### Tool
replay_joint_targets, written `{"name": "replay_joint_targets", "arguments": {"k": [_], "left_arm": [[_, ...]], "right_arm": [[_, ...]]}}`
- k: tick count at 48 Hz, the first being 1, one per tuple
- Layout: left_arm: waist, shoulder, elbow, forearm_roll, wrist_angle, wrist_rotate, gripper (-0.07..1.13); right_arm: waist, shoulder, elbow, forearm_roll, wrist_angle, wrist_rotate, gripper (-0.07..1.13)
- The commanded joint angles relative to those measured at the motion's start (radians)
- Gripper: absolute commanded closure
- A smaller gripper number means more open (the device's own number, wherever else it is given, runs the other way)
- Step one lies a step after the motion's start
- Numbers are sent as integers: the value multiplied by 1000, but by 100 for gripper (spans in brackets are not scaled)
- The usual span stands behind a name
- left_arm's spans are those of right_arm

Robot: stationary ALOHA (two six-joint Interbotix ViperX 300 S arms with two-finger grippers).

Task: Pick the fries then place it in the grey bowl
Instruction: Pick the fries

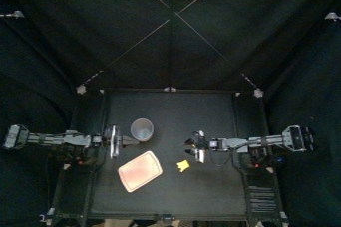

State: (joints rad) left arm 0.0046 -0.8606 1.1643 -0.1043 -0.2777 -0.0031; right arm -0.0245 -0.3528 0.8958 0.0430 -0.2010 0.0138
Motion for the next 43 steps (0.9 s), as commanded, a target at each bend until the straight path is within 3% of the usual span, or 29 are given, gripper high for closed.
{"name": "replay_joint_targets", "arguments": {"k": [1,9,14,20,33,37,43], "left_arm": [[-9,5,-29,3,-14,2,105],[-11,5,-29,5,-25,2,104],[-9,3,-29,6,-28,3,103],[-8,3,-26,11,-29,5,102],[-3,3,-23,12,-29,5,102],[-2,3,-18,15,-29,5,102],[0,3,-12,14,-29,5,102]], "right_arm": [[-3,8,-23,38,-91,-2,-2],[-3,77,-37,72,-209,-3,0],[5,123,-57,71,-164,-2,0],[21,160,-110,71,64,-2,0],[63,264,-308,35,739,-23,0],[81,307,-360,6,841,-35,0],[120,354,-393,-41,848,-74,0]]}}
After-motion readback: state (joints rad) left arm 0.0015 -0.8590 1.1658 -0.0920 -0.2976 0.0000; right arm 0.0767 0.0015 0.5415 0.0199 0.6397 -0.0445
